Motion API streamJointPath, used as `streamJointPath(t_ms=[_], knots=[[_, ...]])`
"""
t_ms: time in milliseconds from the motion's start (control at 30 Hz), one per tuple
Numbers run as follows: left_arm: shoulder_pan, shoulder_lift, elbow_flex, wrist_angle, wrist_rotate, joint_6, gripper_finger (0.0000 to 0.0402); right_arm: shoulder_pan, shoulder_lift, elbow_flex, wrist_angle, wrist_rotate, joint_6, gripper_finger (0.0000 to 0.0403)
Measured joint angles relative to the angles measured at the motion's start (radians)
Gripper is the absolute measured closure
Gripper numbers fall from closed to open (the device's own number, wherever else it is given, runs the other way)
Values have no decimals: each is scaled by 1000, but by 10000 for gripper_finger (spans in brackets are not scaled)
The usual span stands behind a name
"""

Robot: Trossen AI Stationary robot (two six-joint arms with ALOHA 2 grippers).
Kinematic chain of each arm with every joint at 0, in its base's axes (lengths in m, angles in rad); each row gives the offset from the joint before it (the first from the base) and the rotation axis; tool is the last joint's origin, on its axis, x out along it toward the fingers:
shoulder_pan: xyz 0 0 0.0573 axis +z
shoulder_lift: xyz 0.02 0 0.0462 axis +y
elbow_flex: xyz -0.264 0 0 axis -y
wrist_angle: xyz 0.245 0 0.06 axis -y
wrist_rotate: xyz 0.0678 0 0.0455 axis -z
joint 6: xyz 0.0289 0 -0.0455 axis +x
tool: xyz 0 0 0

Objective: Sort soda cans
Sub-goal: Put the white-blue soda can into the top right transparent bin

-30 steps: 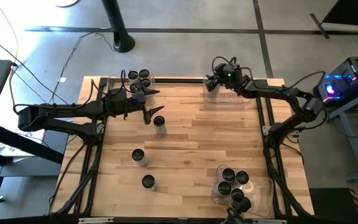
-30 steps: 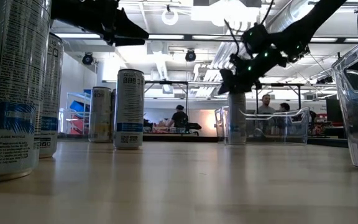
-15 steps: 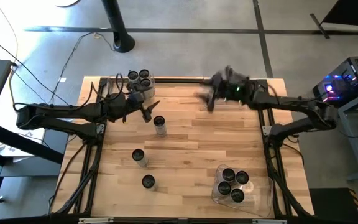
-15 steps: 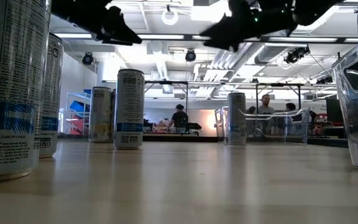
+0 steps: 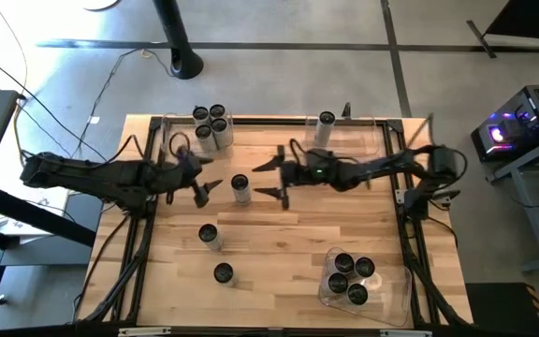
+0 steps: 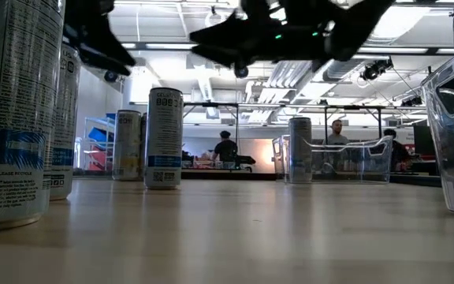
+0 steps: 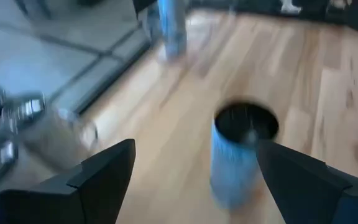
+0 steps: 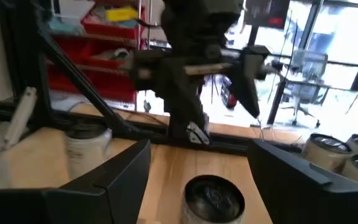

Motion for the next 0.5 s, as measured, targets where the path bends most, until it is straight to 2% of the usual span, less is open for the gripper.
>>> streamJointPath(t_ms=[167,267,400,500], knots=[[-122,-11,-2,-145,-124,-163,71,-1,141,178,-159,-17,-14,141],[-173,-25,-32,-129,-169,-198,71,-6,191,276,-231,-35,-3,141],[-202,-55,-125,-1,-176,-187,71,-19,238,372,-306,-136,-5,130],[-206,-73,-201,168,-173,-127,71,-21,281,445,-398,-148,-51,103]])
